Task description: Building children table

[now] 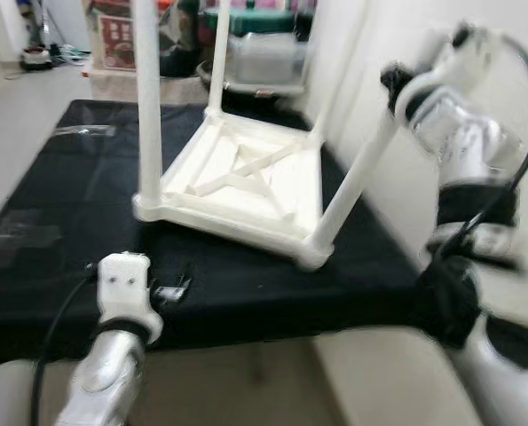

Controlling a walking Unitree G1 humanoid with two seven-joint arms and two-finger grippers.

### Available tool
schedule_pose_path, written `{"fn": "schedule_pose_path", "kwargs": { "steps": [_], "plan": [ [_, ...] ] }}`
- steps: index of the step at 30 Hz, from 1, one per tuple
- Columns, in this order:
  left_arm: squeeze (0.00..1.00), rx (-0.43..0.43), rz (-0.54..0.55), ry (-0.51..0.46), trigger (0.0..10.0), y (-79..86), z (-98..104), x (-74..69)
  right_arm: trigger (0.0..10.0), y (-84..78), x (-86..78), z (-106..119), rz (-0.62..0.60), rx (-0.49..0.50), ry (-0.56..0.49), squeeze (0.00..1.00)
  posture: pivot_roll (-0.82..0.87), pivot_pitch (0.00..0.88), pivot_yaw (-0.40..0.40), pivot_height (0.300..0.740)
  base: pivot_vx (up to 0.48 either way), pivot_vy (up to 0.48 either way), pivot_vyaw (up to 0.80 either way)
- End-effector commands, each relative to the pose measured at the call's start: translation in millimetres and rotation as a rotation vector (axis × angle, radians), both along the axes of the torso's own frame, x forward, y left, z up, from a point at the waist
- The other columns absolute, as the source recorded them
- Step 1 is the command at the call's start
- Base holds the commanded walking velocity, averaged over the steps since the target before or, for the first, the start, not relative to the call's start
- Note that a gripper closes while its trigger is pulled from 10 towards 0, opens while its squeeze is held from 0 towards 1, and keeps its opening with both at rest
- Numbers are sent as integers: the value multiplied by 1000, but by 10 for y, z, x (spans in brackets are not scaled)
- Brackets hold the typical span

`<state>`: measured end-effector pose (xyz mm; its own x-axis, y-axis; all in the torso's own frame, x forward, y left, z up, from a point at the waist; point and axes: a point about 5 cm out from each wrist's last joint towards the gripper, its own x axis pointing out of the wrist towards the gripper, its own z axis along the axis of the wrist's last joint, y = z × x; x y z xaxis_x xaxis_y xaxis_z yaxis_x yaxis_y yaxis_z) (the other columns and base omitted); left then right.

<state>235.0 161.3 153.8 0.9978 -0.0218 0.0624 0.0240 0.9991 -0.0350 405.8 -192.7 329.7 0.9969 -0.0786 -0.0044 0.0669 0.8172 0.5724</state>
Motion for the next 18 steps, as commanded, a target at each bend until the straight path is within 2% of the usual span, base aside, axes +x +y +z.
{"fn": "schedule_pose_path", "kwargs": {
  "steps": [1, 2, 3, 5, 7, 8, 10, 11, 12, 14, 15, 18],
  "plan": [
    [0, -5, -2, 3, 10000, -36, -28, 14, 0, 53, 72, -578, 68, 308, 178, 0, 34, 0, -116, 740, 0, 0, 0],
    [0, -7, -3, 3, 10000, -39, -31, 18, 0, 18, 72, -901, 37, 343, 270, 0, 42, 0, -125, 740, 0, 0, 0],
    [0, -13, -2, 2, 10000, -36, -31, 19, 0, -43, 10, -1359, -26, 374, 405, 0, 41, 0, -124, 740, 0, 0, 0],
    [0, -13, -2, 2, 10000, -36, -31, 19, 0, -43, 10, -1359, -26, 374, 405, 0, 41, 0, -124, 740, 0, 0, 0],
    [0, -17, 1, -1, 10000, -36, -27, 17, 0, 20, -51, -1618, -23, 362, 486, 0, 43, 0, -127, 740, 0, 0, 0],
    [0, -17, 1, -1, 10000, -36, -27, 17, 0, 20, -51, -1618, -23, 362, 486, 0, 43, 0, -127, 740, 0, 0, 0],
    [0, -16, 4, -6, 10000, -38, -17, 16, 0, 176, -114, -1835, 30, 345, 560, 0, 48, 0, -129, 740, 0, 0, 0],
    [0, -16, 4, -6, 10000, -38, -17, 16, 0, 176, -114, -1835, 30, 345, 560, 0, 48, 0, -129, 740, 0, 0, 0],
    [0, -15, 6, -12, 10000, -36, -1, 12, 0, 268, -140, -1914, 51, 340, 596, 0, 52, 0, -127, 740, 0, 0, 0],
    [0, -14, 8, -16, 10000, -33, 10, 9, 0, 324, -154, -1952, 59, 343, 619, 0, 52, 0, -127, 740, 0, 0, 0],
    [0, -11, 10, -23, 10000, -24, 32, 5, 0, 503, -166, -1978, 111, 351, 642, 0, 57, 0, -127, 740, 0, 0, 0],
    [0, -11, 10, -23, 10000, -24, 32, 5, 0, 503, -166, -1978, 111, 351, 642, 0, 57, 0, -127, 740, 0, 0, 0]
  ]
}}
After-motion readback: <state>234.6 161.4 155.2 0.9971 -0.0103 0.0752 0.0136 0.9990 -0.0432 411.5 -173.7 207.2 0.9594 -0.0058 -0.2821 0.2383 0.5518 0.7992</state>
